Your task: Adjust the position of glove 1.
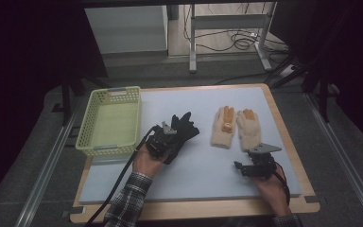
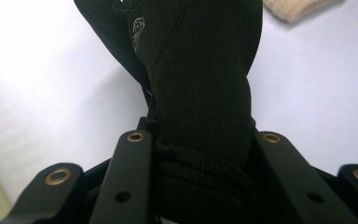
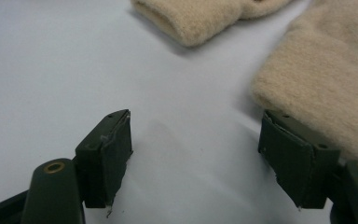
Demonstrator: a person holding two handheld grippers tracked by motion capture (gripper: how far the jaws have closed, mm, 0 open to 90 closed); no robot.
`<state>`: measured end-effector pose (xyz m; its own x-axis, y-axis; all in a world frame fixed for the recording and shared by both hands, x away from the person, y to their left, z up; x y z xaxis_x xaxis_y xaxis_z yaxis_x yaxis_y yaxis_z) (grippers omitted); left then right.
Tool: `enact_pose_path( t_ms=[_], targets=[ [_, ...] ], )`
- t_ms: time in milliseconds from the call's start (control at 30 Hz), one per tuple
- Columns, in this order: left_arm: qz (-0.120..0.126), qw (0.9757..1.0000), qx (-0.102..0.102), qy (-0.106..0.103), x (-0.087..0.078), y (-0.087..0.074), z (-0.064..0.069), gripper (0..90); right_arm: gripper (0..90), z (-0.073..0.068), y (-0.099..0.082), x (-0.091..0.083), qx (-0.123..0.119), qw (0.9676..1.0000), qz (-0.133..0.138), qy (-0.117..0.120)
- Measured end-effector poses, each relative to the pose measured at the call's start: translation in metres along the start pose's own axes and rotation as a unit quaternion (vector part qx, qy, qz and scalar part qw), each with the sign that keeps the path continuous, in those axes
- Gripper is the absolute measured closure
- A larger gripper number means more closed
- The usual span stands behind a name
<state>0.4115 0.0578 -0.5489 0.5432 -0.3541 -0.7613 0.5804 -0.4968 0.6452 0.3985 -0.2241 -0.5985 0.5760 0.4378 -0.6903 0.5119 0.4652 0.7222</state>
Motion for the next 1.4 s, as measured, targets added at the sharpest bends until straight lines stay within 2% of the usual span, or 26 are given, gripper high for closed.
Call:
enact_pose_path(
  t_ms=[100,133,167,267,333,367,433,467,533,567,600,667,700,733,833,867,900,933,1033,1067,1100,1133,1167,1200,1333,1400],
  targets=[
    [0.007,1.0,-0.007,0.0,-0.009,0.006,-0.006,69.4,25.1,0.0,0.0,0.0,0.0,1.0,0.0,0.0],
    [0.017,0.9997,-0.016,0.009,-0.016,0.011,-0.012,69.0,25.2,0.0,0.0,0.0,-0.001,1.0,0.0,0.0],
    [0.017,0.9997,-0.016,0.009,-0.016,0.011,-0.012,68.9,25.2,0.0,0.0,0.0,-0.001,1.0,0.0,0.0],
    [0.02,0.9992,-0.024,0.023,-0.025,0.016,-0.023,68.8,25.1,0.0,0.0,0.0,-0.001,1.0,0.0,0.0],
    [0.026,0.9986,-0.033,0.032,-0.035,0.02,-0.034,68.8,25.1,0.0,0.0,0.0,0.0,1.0,0.0,0.001],
    [0.026,0.9986,-0.033,0.032,-0.035,0.02,-0.034,68.8,25.1,0.0,0.0,0.0,-0.001,1.0,0.0,0.0],
    [0.027,0.998,-0.041,0.039,-0.041,0.022,-0.044,68.7,25.2,0.0,0.0,0.0,-0.001,1.0,0.001,0.0],
    [0.028,0.9973,-0.047,0.048,-0.046,0.022,-0.053,68.7,25.1,0.0,0.0,0.0,-0.001,1.0,0.002,0.0],
    [0.028,0.997,-0.051,0.052,-0.048,0.022,-0.058,68.6,25.2,0.0,0.0,0.0,-0.001,1.0,0.002,0.0],
    [0.028,0.996,-0.062,0.059,-0.052,0.021,-0.068,68.6,25.1,0.0,0.0,0.0,-0.001,1.0,0.002,0.0],
    [0.028,0.996,-0.062,0.059,-0.052,0.021,-0.068,68.4,25.1,0.0,0.0,0.0,-0.001,1.0,0.002,0.0],
    [0.027,0.9947,-0.072,0.068,-0.055,0.018,-0.078,68.3,25.1,0.0,0.0,0.0,-0.001,1.0,0.002,0.0],
    [0.028,0.993,-0.084,0.078,-0.059,0.015,-0.089,68.2,25.1,0.0,0.0,0.0,0.0,1.0,0.003,0.0],
    [0.028,0.993,-0.084,0.078,-0.059,0.015,-0.089,68.2,25.1,0.0,0.0,0.0,0.0,1.0,0.003,0.0],
    [0.029,0.9905,-0.103,0.087,-0.065,0.009,-0.105,68.2,25.1,0.0,0.0,0.0,0.0,1.0,0.003,0.0],
    [0.027,0.9887,-0.112,0.096,-0.069,0.005,-0.116,68.1,25.1,0.0,0.0,0.0,0.0,1.0,0.003,0.0],
    [0.027,0.9887,-0.112,0.096,-0.069,0.005,-0.116,68.1,25.1,0.0,0.0,0.0,0.0,1.0,0.003,0.0],
    [0.026,0.9878,-0.117,0.1,-0.071,0.002,-0.121,68.1,25.2,0.0,0.0,0.0,-0.001,1.0,0.002,0.0],
    [0.024,0.9846,-0.131,0.113,-0.076,-0.007,-0.137,68.0,25.1,0.0,0.0,0.0,0.0,1.0,0.003,0.0],
    [0.023,0.9823,-0.14,0.122,-0.08,-0.013,-0.148,68.0,25.1,0.0,0.0,0.0,0.0,1.0,0.003,0.0],
    [0.023,0.9823,-0.14,0.122,-0.08,-0.013,-0.148,68.0,25.1,0.0,0.0,0.0,0.0,1.0,0.003,0.0],
    [0.023,0.9811,-0.145,0.125,-0.082,-0.016,-0.153,67.9,25.1,0.0,0.0,0.0,0.0,1.0,0.003,0.0],
    [0.025,0.9783,-0.157,0.133,-0.085,-0.022,-0.164,67.8,25.1,0.0,0.0,0.0,0.0,1.0,0.003,0.0],
    [0.025,0.9783,-0.157,0.133,-0.085,-0.022,-0.164,67.7,25.1,0.0,0.0,0.0,0.0,1.0,0.003,0.0],
    [0.025,0.9726,-0.176,0.15,-0.088,-0.034,-0.185,67.5,25.1,0.0,0.0,0.0,0.0,1.0,0.003,0.0],
    [0.028,0.9687,-0.188,0.16,-0.089,-0.042,-0.199,67.4,25.1,0.0,0.0,0.0,0.0,1.0,0.003,0.0]
  ],
)
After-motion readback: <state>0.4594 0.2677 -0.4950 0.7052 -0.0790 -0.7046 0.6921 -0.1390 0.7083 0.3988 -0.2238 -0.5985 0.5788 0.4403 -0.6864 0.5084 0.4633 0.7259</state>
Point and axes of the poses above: each handheld gripper's, and its own axes: x roughly forward along the jaws, y roughly out of its top, z roughly to its right, the point moved 10 cm from there along x, roughly forward along the jaws, and after that the axes turned 1 degree about -z, right-handed, at the moved point
